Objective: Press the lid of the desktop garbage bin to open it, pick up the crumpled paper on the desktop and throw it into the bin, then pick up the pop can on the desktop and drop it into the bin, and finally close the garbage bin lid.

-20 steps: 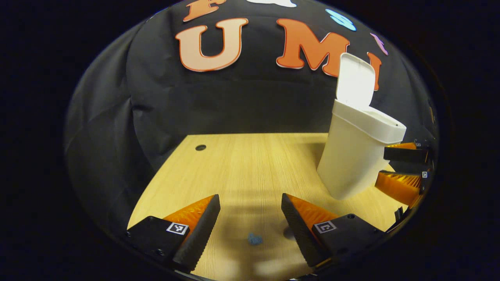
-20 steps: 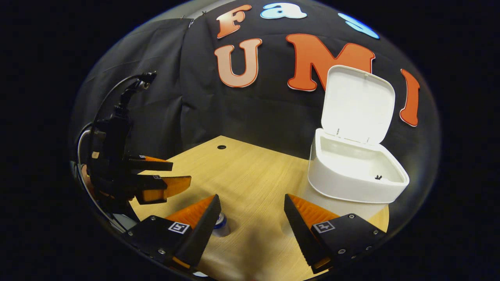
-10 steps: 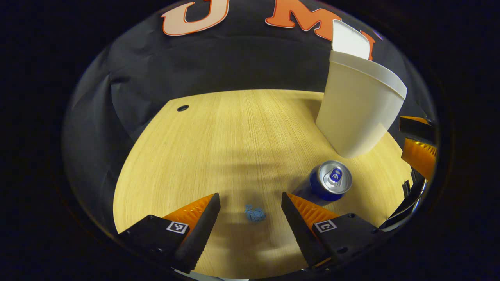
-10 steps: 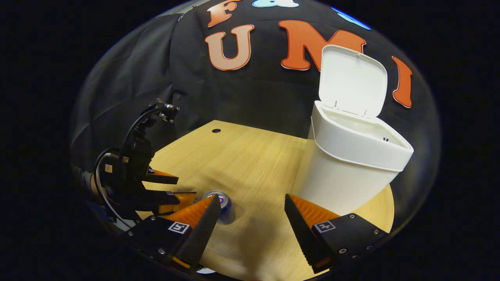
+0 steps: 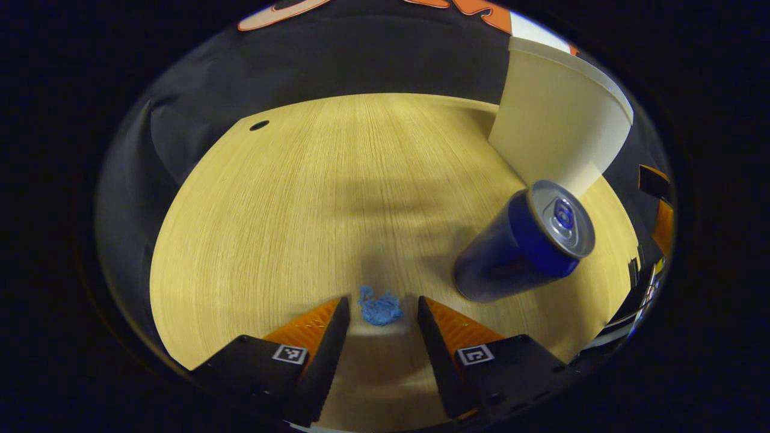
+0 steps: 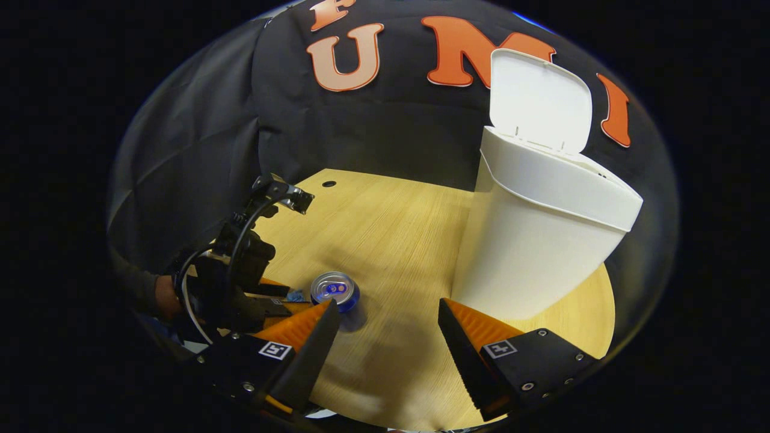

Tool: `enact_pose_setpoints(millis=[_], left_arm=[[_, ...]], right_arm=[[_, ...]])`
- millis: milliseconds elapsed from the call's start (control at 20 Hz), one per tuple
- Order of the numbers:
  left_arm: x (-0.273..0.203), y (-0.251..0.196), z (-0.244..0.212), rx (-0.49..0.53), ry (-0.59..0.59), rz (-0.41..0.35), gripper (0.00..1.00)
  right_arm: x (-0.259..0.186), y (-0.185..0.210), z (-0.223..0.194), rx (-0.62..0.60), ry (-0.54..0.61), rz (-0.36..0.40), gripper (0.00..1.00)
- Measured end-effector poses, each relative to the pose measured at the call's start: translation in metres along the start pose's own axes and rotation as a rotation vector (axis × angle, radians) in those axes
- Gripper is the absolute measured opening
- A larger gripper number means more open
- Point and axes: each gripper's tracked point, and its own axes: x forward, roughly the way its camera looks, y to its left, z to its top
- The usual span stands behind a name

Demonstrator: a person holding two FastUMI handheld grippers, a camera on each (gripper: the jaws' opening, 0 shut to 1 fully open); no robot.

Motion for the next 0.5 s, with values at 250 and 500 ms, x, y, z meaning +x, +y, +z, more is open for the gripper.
enact_pose_setpoints(millis=[250, 500], left_arm=[[-0.050, 0.054, 0.078, -0.006, -0.005, 0.001, 0.22], [-0.063, 0.059, 0.082, -0.049, -0.033, 0.012, 0.21]], right_arm=[[0.009, 0.011, -0.004, -0.021, 0.020, 0.054, 0.99], [0.021, 0.018, -0.013, -0.054, 0.061, 0.094, 0.99]])
